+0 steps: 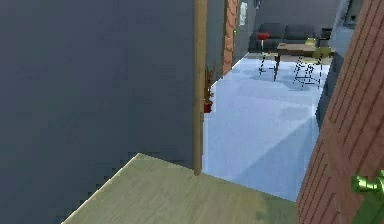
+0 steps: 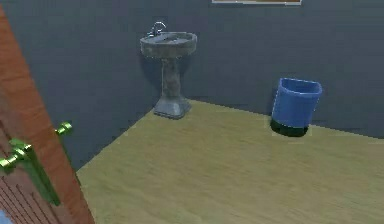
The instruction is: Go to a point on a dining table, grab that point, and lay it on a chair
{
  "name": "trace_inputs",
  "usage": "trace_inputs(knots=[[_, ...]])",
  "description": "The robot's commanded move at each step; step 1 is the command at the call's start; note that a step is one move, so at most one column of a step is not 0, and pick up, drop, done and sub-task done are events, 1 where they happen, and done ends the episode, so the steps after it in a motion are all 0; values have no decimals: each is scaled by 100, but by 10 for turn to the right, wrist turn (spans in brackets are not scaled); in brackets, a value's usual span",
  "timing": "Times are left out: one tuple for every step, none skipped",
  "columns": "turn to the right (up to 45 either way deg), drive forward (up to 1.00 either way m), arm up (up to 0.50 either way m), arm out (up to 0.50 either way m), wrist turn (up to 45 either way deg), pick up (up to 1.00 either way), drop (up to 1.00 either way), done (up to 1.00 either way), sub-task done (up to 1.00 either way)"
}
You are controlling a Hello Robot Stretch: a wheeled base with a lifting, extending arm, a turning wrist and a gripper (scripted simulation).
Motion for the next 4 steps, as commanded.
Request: trace_inputs(knots=[[0,20,0,0,0,0,0,0,0],[90,0,0,0,0,0,0,0,0],[0,25,0,0,0,0,0,0,0],[150,0,0,0,0,0,0,0,0]])
